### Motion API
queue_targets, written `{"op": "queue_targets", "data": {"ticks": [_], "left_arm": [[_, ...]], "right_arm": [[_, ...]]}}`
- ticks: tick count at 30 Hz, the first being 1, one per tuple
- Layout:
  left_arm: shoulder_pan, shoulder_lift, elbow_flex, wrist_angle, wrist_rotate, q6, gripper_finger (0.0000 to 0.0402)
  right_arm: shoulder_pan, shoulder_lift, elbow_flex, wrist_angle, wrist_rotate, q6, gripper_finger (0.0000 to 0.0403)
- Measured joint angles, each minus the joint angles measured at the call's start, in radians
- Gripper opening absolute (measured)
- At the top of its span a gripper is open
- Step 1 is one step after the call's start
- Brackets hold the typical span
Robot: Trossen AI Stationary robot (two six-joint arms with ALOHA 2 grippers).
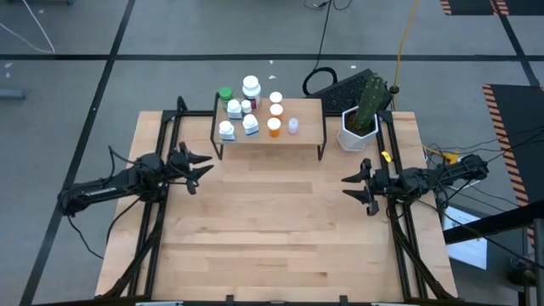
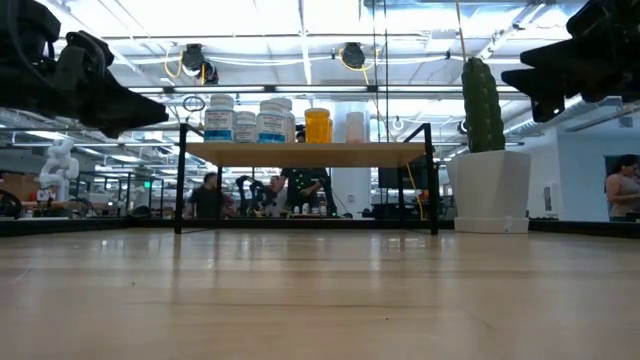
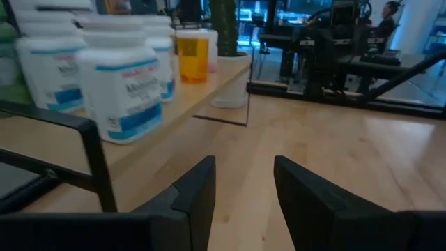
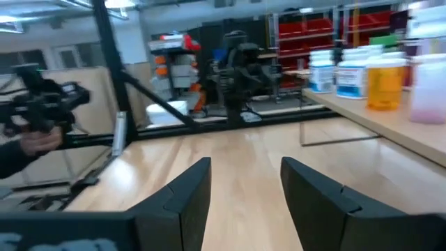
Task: Pick and place medicine bottles onto shelf by color
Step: Return to Home Position
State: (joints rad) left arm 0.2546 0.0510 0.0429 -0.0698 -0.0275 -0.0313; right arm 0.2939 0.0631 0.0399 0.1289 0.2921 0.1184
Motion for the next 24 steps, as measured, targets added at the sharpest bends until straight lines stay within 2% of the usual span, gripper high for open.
{"op": "queue_targets", "data": {"ticks": [8,15,24], "left_arm": [[-0.014,0.028,0.0,-0.004,0.027,-0.014,0.0147],[-0.042,0.035,-0.001,0.002,0.027,-0.103,0.0147],[-0.041,0.035,-0.003,0.019,0.026,-0.102,0.0147]], "right_arm": [[0.0,0.003,-0.001,-0.048,-0.007,-0.026,0.0167],[0.0,0.003,-0.002,-0.038,-0.008,-0.029,0.0167],[0.0,0.003,-0.003,-0.036,-0.009,-0.029,0.0167]]}}
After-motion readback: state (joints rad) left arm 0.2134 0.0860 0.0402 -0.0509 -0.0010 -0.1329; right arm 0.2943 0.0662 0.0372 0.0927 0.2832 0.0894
